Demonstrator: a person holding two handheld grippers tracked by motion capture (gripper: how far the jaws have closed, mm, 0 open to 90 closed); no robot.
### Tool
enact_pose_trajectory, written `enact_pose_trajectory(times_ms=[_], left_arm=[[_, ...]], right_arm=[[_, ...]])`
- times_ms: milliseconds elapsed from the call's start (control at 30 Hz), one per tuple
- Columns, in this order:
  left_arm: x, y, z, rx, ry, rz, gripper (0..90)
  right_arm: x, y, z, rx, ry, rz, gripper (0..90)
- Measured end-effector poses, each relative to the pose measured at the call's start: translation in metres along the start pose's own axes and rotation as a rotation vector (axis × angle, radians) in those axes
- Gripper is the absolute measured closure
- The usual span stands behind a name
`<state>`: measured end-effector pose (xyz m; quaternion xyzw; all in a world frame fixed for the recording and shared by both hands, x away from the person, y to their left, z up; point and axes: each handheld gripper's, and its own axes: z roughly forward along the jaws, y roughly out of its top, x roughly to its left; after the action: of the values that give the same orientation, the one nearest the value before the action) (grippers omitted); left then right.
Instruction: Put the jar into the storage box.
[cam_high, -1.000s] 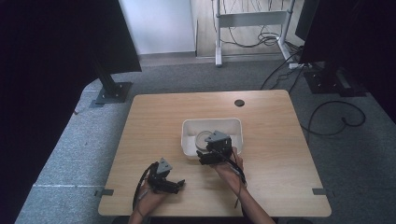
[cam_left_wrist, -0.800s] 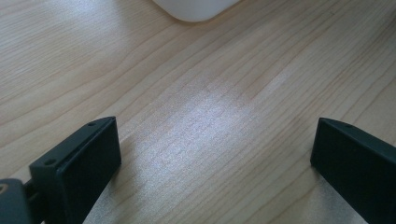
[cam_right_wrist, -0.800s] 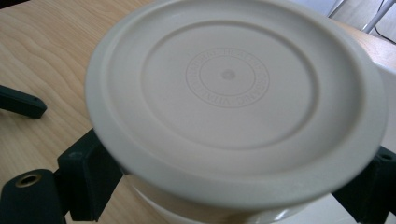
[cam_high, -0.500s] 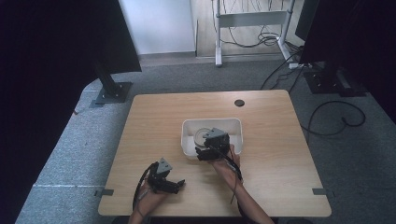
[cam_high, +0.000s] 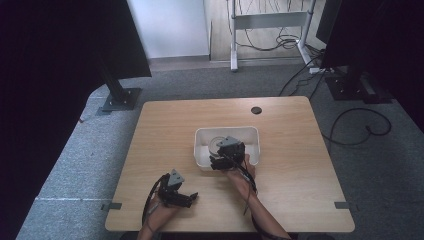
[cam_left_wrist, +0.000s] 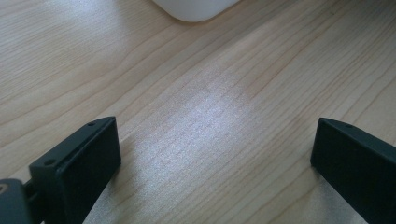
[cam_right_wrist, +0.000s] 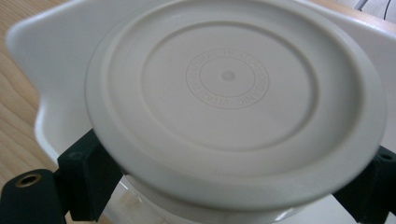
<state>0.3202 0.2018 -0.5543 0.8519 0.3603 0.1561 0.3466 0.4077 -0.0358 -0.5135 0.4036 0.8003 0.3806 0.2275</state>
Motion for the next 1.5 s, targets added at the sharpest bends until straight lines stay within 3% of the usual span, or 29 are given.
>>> enact_pose_trajectory(times_ms=[400, 733, 967, 1167, 1500], left_arm=[[0.0, 0.0, 0.0, 0.0, 0.0, 0.0, 1.3], [0.0, 0.0, 0.0, 0.001, 0.0, 0.002, 1.3], [0.0, 0.0, 0.0, 0.0, 0.0, 0.0, 1.3], [0.0, 0.0, 0.0, 0.0, 0.0, 0.0, 1.3], [0.0, 0.0, 0.0, 0.0, 0.0, 0.0, 1.3]], right_arm=[[0.0, -0.005, 0.012, 0.036, 0.001, 0.001, 9.5], [-0.007, -0.005, 0.012, 0.051, 0.035, 0.052, 9.4], [-0.007, -0.004, 0.012, 0.081, 0.042, 0.003, 7.2], [-0.009, -0.003, 0.01, 0.078, 0.052, 0.015, 2.9], [-0.011, -0.002, 0.0, 0.06, 0.073, 0.017, 3.3]])
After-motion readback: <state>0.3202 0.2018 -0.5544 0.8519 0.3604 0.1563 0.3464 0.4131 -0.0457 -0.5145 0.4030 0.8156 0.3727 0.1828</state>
